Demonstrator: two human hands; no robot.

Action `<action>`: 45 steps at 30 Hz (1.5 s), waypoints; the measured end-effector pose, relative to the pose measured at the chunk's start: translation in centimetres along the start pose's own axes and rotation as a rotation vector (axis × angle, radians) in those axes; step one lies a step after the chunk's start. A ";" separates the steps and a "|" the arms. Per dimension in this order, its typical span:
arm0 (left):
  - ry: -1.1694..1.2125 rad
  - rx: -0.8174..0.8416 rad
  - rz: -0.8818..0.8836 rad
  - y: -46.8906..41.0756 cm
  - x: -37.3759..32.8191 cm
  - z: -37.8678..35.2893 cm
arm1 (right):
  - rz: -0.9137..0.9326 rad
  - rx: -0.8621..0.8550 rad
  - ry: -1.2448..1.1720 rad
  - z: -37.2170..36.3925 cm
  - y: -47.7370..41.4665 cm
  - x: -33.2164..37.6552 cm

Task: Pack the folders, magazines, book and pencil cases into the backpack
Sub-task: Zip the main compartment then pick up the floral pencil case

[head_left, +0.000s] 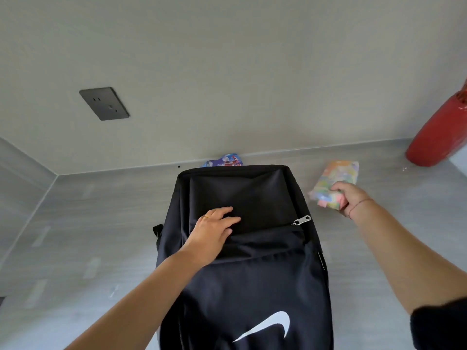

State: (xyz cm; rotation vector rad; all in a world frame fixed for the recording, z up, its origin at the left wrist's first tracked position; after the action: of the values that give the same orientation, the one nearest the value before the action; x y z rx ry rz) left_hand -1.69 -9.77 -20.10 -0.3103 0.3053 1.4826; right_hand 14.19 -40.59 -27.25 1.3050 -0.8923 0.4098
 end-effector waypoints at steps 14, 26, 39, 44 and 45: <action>0.161 0.069 0.282 1.4 -1.4 1.0 | 0.095 0.638 0.079 -4.8 16.4 -1.7; 0.146 -0.060 0.118 -2.1 -9.2 -1.3 | 0.076 0.519 0.025 -1.1 15.8 -2.6; 0.237 -0.094 0.319 -4.6 -11.3 -3.2 | -0.058 0.518 0.020 1.6 12.1 -5.1; 0.080 -0.173 0.473 -1.5 -7.2 -0.8 | 0.039 0.385 0.205 0.8 11.4 -5.3; 0.055 -0.182 0.484 -1.1 -6.5 -0.2 | 0.052 0.367 0.230 0.8 11.3 -5.3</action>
State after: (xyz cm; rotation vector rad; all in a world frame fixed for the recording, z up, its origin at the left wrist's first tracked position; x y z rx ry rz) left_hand -1.05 -15.88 -17.74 -0.4447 0.3021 1.9873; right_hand 2.60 -37.32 -23.87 1.5335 -0.6770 0.7757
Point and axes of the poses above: each hand's wrist, its own y-axis away from the middle knuckle, its own z-axis out of the back of the hand, x = y × z, the point moved 6 cm from there along -y, towards the middle knuckle, and after that the axes turned 8 degrees about -x, right-handed, at the moved point
